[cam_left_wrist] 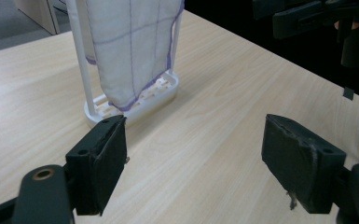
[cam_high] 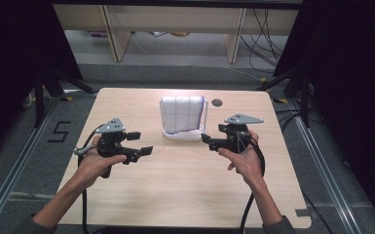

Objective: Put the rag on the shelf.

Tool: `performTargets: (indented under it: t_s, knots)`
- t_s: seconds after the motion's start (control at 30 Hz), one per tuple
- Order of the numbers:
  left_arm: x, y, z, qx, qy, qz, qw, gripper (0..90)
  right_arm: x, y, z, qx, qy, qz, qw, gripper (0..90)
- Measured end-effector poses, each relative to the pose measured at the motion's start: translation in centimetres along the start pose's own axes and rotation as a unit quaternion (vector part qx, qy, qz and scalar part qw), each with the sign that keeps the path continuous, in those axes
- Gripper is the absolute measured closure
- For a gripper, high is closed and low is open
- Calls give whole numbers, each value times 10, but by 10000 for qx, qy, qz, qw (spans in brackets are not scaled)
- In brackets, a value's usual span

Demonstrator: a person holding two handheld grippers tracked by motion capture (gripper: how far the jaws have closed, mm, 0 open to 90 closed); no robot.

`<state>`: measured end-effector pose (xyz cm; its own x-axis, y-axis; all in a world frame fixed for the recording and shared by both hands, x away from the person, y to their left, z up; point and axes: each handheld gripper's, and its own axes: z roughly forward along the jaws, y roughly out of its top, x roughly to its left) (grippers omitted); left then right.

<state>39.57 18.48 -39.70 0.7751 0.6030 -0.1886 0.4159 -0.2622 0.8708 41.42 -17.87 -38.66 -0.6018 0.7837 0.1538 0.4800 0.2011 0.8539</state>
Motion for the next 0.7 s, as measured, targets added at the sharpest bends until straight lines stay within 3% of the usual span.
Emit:
performTargets:
  t_s: [0.2, 0.37, 0.43, 0.5, 0.53, 0.6, 0.63, 0.7]
  knots:
    - [-2, -16, 3, 155, 35, 53, 9999, 216, 3, -12, 2, 123, 11, -61, 9999, 232]
    - [-6, -30, 1, 145, 96, 70, 9998, 216, 7, -24, 0, 132, 78, -67, 9999, 232]
    - [-8, -37, 0, 178, 77, 67, 9998, 216, 10, -30, -3, 189, 84, 58, 9998, 232]
    - [-11, -44, 0, 245, 74, 116, 9996, 216, 9, -37, -4, 100, 90, -96, 9999, 233]
    - [-13, -48, 0, 255, 32, 134, 9996, 216, 11, -40, -6, 146, 123, 8, 9998, 233]
    - [-16, -52, -1, 257, -6, 164, 9995, 214, 10, -44, -8, 176, 140, -72, 9997, 233]
    - [-17, -55, -2, 308, -25, 188, 9993, 210, 13, -47, -8, 173, 151, 36, 9997, 233]
    - [-19, -58, -3, 339, -18, 216, 9992, 207, 13, -50, -10, 225, 136, 16, 9997, 233]
